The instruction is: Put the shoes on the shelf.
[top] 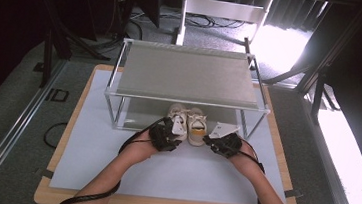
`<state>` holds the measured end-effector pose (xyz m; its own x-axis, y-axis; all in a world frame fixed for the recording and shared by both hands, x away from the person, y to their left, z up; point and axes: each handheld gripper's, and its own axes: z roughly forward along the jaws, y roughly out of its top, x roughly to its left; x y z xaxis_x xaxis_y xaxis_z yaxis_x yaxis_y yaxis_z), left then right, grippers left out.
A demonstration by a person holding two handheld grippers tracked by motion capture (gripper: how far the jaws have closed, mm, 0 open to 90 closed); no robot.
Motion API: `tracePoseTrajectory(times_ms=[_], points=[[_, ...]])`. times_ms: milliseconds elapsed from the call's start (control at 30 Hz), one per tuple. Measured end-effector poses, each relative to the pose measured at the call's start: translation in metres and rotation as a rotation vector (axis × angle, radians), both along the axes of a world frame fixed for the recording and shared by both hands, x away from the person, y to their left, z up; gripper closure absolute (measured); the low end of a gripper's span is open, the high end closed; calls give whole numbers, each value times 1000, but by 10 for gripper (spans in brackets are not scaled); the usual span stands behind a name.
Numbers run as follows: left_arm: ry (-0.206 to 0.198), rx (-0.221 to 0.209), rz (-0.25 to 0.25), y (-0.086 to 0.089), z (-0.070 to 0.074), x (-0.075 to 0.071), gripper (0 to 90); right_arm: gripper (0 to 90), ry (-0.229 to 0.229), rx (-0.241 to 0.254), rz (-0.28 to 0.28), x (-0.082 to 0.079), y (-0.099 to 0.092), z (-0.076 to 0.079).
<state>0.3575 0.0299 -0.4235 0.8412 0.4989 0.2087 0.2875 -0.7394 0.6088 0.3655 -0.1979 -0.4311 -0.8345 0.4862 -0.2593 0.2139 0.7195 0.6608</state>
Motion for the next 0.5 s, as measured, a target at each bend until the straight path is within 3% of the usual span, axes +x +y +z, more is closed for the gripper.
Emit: tracePoseTrajectory(times_ms=[67, 300, 500], points=[[9, -11, 3, 0, -1, 2, 718, 845, 19, 43, -12, 3, 1, -1], [-7, -3, 12, 1, -1, 9, 790, 846, -4, 51, -49, 6, 6, -4], [-27, 41, 26, -3, -5, 20, 812, 817, 1, 89, -87, 13, 11, -8]])
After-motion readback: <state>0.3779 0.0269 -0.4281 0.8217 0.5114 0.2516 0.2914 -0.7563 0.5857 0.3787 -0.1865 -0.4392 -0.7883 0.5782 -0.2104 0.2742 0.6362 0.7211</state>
